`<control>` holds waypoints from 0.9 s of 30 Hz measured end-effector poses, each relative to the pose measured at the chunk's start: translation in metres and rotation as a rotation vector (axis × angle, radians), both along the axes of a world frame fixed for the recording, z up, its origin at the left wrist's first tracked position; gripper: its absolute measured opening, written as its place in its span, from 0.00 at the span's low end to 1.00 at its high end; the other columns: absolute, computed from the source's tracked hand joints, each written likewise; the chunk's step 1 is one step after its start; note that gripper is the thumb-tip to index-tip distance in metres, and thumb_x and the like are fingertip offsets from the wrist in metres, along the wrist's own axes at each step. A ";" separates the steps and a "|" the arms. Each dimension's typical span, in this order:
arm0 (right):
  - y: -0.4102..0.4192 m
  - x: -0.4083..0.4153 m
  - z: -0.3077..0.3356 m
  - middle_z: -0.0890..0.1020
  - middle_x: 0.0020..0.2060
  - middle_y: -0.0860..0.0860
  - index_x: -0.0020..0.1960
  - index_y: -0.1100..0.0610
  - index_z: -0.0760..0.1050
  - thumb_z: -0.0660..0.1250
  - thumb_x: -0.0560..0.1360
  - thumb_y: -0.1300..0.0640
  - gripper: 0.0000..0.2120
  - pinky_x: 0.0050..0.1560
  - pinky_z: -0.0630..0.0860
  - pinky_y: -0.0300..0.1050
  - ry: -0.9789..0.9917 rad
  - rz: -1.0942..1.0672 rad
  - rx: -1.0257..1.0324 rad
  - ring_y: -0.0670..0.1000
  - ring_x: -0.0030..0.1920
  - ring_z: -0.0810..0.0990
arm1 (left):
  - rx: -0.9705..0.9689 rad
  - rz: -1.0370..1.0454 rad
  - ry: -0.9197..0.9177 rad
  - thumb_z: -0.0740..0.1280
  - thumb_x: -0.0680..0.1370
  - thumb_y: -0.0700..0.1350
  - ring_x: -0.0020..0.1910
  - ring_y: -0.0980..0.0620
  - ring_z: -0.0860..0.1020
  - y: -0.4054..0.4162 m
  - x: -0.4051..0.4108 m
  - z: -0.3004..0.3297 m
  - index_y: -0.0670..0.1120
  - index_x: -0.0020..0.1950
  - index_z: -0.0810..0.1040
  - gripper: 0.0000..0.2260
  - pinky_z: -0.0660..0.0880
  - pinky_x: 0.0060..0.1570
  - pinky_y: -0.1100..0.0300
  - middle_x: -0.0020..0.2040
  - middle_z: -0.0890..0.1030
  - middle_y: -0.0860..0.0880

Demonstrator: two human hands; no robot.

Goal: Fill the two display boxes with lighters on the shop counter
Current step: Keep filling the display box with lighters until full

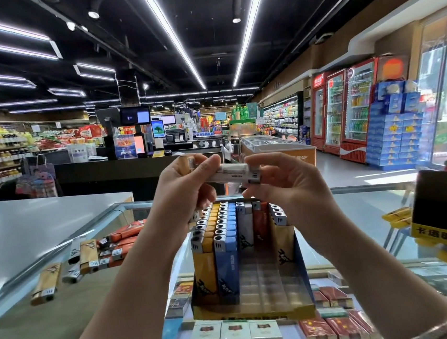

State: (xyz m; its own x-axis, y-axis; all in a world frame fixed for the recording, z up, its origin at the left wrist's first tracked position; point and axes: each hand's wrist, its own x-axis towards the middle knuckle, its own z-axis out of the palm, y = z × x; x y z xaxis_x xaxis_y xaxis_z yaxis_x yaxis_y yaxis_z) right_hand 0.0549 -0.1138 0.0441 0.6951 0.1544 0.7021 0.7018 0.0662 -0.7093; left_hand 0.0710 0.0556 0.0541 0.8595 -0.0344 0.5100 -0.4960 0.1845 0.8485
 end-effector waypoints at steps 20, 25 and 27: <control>-0.007 0.001 0.000 0.82 0.30 0.49 0.39 0.54 0.79 0.73 0.66 0.57 0.04 0.26 0.75 0.38 -0.046 -0.370 0.067 0.47 0.26 0.78 | 0.537 0.392 0.148 0.64 0.78 0.47 0.33 0.55 0.74 0.002 0.015 -0.016 0.48 0.41 0.77 0.07 0.67 0.32 0.64 0.36 0.78 0.48; -0.006 0.011 -0.006 0.80 0.37 0.48 0.51 0.55 0.79 0.72 0.70 0.66 0.12 0.36 0.79 0.41 -0.111 -0.523 -0.216 0.48 0.35 0.79 | 0.643 0.335 0.210 0.68 0.75 0.47 0.40 0.55 0.78 0.002 0.017 -0.017 0.52 0.44 0.77 0.01 0.71 0.33 0.64 0.41 0.80 0.51; -0.005 0.011 -0.009 0.79 0.39 0.43 0.53 0.54 0.80 0.70 0.70 0.67 0.14 0.38 0.75 0.31 -0.147 -0.530 -0.322 0.40 0.37 0.78 | 0.638 0.316 0.230 0.69 0.74 0.47 0.38 0.56 0.79 0.003 0.017 -0.016 0.52 0.44 0.76 0.02 0.71 0.31 0.66 0.41 0.80 0.51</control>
